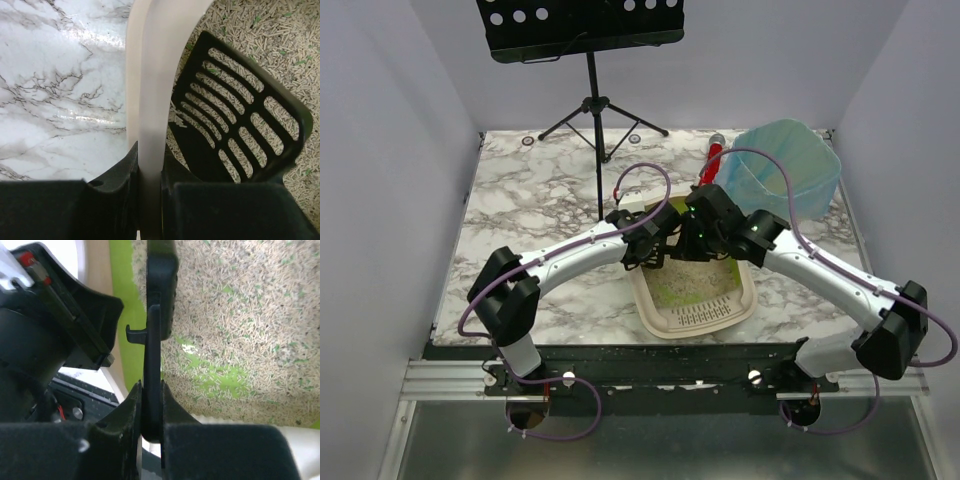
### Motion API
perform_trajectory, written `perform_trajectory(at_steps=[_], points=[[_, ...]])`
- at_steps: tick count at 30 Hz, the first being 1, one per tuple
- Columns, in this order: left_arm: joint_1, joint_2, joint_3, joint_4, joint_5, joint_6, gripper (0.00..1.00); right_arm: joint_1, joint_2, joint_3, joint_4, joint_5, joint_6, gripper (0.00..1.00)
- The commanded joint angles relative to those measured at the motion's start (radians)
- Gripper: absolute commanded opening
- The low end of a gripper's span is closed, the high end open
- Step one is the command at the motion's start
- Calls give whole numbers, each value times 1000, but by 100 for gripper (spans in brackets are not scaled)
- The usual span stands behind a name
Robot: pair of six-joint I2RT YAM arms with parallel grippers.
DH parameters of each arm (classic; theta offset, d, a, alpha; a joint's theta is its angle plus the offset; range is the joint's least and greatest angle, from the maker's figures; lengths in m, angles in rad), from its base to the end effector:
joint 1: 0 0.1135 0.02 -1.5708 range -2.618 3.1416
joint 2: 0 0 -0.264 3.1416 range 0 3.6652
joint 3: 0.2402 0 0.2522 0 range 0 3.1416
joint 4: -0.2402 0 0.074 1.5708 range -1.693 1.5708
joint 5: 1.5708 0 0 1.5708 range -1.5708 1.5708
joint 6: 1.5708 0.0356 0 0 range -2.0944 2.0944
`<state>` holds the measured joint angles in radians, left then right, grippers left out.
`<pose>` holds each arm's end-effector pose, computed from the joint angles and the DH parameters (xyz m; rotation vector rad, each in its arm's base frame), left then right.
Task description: Clean the litter box
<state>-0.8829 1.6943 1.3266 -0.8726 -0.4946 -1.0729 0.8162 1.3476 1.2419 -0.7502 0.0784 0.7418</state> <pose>0.2269 -0.2495 0.2438 -0.3490 2.5305 0.0070 0.1961 0.2045 0.3221 -0.0567 2.5164 0.5902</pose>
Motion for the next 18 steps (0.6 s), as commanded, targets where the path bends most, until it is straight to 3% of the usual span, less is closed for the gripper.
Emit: perform_trajectory(at_steps=[1,4,8,11,13,16,18], points=[[-7,44,-49,-34,169,-81,0,1,100,40,23,-85,-79,1],[-7,44,-52,-39,163,-85,0,0,166,109,-58,58,-91,1],[-7,30,-47,-68,133,-93,0,-17,171,151,-248,404,-55,1],[-7,19,-50,-89,100,-105,0,-51,118,127,-328,504,-48,1],[-7,13,-55,-92,85,-104,0,-60,64,119,-333,498,-68,1],[-7,4,-60,-89,74,-95,0,-58,-19,114,-270,329,-162,1],[-7,2,-58,-83,73,-88,0,-58,-70,70,-191,58,-261,1]])
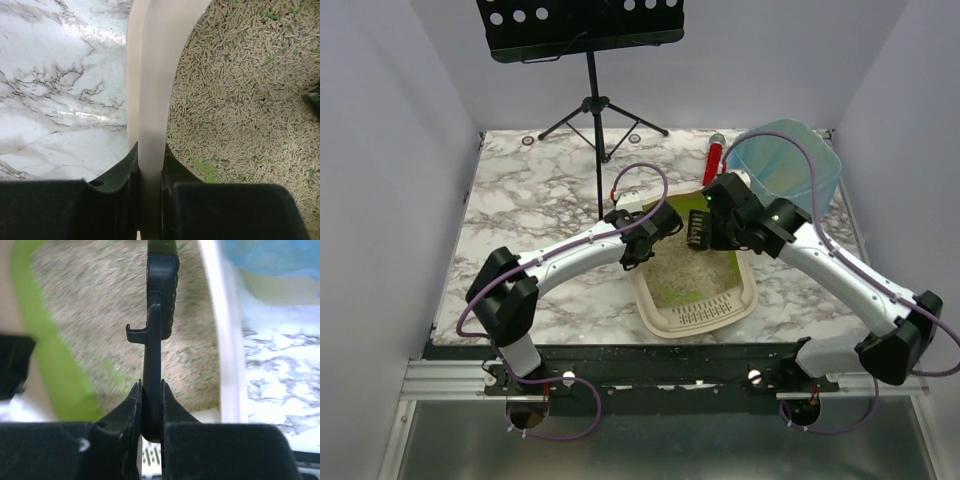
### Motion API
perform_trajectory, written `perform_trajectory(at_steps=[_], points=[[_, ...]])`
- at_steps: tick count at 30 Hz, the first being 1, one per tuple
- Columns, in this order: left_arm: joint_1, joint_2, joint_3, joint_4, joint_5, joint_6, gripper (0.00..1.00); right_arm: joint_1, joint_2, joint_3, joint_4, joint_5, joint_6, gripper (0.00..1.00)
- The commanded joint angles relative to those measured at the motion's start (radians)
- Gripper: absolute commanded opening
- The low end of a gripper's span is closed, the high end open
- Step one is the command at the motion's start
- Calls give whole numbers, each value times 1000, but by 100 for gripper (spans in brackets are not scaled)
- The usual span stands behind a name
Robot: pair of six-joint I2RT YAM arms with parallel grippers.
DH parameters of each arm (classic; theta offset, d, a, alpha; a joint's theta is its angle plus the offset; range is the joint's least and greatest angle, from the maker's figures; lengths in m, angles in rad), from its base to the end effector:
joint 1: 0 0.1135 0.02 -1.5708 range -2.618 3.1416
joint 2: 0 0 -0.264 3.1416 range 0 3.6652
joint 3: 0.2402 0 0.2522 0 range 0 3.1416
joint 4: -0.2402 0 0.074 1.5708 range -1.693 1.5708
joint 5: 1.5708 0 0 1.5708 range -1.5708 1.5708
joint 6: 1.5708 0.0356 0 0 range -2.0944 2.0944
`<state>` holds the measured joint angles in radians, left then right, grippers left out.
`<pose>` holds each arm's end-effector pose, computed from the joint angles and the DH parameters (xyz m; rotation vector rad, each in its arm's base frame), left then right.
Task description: Clean the litter box
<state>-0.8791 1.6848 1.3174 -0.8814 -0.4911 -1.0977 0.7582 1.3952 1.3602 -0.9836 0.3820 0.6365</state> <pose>0.2257 -0.2462 0.2438 -0.3827 2.5329 0.0056 0.2102 0.1808 0.3337 -0.0152 2.4835 0.0837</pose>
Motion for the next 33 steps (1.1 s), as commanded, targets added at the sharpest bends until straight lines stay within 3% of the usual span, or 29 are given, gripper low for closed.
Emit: perform_trajectory(at_steps=[1,2,5,8,16,20,23,27,33], points=[[-11,13,-47,-70,69,-56,0,0,-139,-70,113,-331,-167,1],[-11,15,-43,-68,71,-54,0,0,-163,-87,144,-520,-196,1],[-11,16,-38,-59,71,-36,0,0,-154,-130,172,-752,-218,1],[-11,18,-27,-53,63,-22,0,0,-136,-179,135,-805,-241,1],[-9,12,-3,-77,3,4,0,0,-67,-214,-56,-645,-279,1],[-9,-4,-6,-91,-18,-2,0,-3,-59,-159,-185,-276,-233,1],[-9,-22,-14,-94,-30,-5,0,-20,-53,-96,-288,-111,-180,1],[-9,-40,-29,-97,-43,-11,0,-36,-113,-49,-261,-81,-118,1],[-9,-48,-32,-103,-64,-5,0,-37,-255,-61,-58,-142,-83,1]])
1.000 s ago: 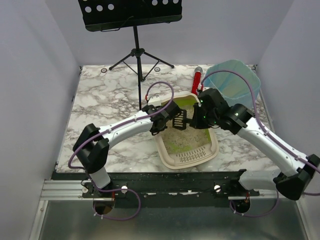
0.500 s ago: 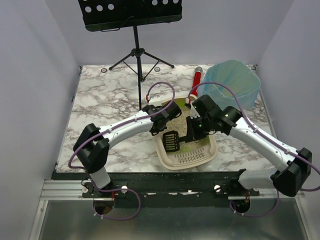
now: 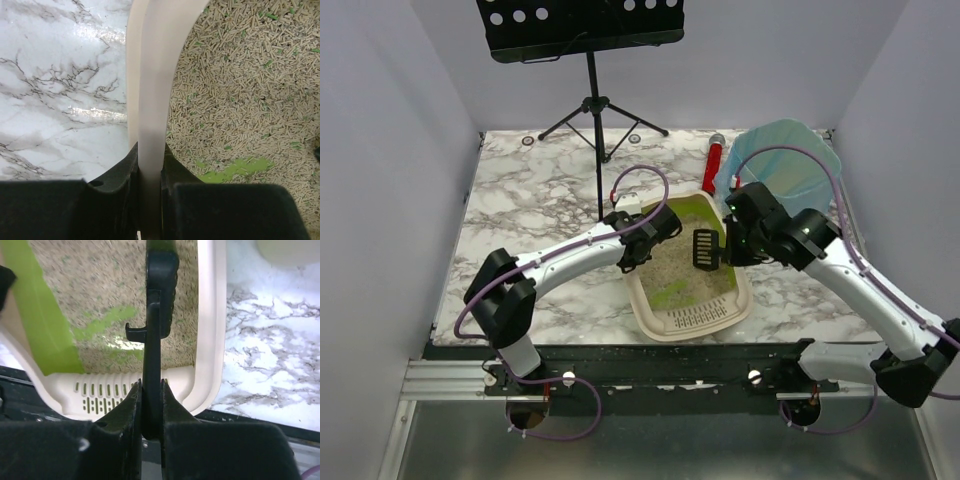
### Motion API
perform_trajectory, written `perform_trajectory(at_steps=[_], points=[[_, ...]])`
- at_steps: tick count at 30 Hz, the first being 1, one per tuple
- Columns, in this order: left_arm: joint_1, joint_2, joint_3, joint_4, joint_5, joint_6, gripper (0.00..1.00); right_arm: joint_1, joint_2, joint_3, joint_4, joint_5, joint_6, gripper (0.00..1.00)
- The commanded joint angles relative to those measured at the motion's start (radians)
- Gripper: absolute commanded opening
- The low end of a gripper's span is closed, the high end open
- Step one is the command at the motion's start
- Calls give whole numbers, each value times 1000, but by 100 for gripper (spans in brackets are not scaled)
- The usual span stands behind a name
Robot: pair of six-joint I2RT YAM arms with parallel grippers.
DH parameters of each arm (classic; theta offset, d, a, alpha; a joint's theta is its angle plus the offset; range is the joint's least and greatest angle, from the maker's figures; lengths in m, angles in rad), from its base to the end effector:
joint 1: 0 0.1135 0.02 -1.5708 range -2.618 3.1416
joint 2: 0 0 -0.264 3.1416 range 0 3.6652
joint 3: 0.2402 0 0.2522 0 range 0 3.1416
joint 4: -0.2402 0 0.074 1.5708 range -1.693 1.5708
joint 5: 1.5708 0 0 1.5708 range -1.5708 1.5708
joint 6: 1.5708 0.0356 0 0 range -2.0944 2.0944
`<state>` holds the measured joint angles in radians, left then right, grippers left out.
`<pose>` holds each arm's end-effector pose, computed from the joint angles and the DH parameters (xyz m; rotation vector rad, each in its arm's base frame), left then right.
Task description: Clean the litter box
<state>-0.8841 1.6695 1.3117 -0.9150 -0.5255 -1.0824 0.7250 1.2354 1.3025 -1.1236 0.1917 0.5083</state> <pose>0.2213 -0.2418 0.2464 -0.3540 2.5209 0.0614 0.1745 0.1455 0.3442 -0.2164 2.5994 0.1920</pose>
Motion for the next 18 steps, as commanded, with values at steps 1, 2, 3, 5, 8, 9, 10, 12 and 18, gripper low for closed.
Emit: perform_trajectory(at_steps=[1,2,3,5,8,9,10,12,18], points=[[-3,-34,-25,-73,-36,-16,0,-4,-111,-17,144,23,44,1],[-3,-34,-25,-76,-41,-16,0,-4,-125,-41,174,0,41,1],[-3,-34,-22,-74,-42,-11,0,-4,-135,-57,200,-18,51,1],[-3,-37,-19,-74,-48,-2,0,-4,-158,-86,272,-41,56,1],[-1,-45,-17,-71,-50,4,4,-4,-149,-149,361,-95,98,5],[-1,-48,-12,-71,-50,4,7,-4,-142,-161,376,-101,126,7],[-1,-50,-11,-73,-50,7,14,-3,-133,-181,389,-89,148,7],[-1,-54,-8,-70,-45,12,25,-4,-108,-206,406,-57,209,6],[-1,-73,1,-73,-28,24,65,-4,-119,-287,441,-52,294,37]])
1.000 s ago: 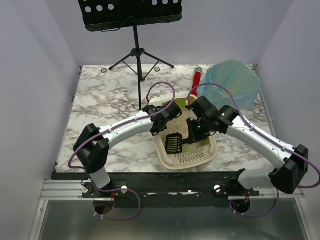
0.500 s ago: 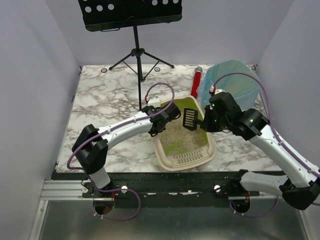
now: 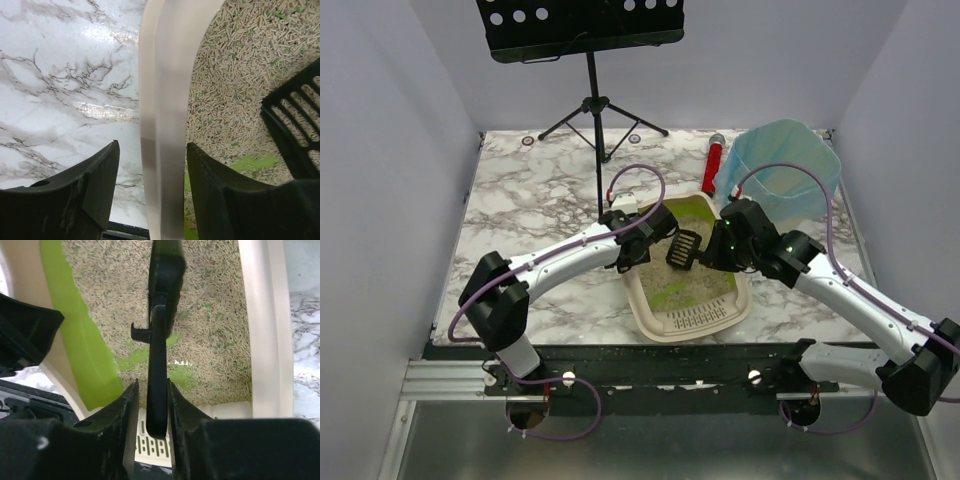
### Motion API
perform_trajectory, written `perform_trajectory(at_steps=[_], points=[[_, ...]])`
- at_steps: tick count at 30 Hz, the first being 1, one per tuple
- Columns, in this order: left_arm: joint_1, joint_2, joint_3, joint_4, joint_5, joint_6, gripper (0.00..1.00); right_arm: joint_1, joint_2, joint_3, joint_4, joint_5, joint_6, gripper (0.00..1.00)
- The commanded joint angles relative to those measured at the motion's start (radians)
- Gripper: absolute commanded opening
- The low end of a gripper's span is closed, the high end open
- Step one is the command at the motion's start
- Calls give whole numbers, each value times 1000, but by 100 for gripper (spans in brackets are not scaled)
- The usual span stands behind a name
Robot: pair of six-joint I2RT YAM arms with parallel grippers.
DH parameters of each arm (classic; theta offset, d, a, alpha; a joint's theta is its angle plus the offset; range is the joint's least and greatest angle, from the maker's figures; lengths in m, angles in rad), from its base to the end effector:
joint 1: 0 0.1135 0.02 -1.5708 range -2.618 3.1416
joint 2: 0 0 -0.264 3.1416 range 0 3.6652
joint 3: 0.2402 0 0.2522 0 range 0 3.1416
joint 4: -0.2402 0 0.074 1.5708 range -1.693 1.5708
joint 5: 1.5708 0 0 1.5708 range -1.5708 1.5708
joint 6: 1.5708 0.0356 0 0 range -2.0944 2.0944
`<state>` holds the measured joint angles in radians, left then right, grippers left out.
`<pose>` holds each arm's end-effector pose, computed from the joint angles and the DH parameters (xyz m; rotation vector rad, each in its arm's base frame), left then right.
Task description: Clean the litter box
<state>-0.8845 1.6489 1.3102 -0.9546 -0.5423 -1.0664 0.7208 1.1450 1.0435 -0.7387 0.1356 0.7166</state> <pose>0.2171 -0.2361 0.2514 -0.3289 2.5206 0.1023 0.1787 0.1506 0.3074 0.0588 2.4616 0.4940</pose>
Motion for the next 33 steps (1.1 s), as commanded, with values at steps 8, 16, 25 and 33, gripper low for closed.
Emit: perform_trajectory(at_steps=[8,16,25,33], points=[[-1,-138,29,-48,-11,31,99,-1,-172,3,-119,174,121,88],[1,-284,78,-66,-82,52,99,0,-281,0,-206,337,162,100],[1,-494,-69,36,-36,22,99,0,-363,-71,-195,326,152,100],[2,-626,-215,106,-59,51,99,0,-514,-213,-113,400,83,100]])
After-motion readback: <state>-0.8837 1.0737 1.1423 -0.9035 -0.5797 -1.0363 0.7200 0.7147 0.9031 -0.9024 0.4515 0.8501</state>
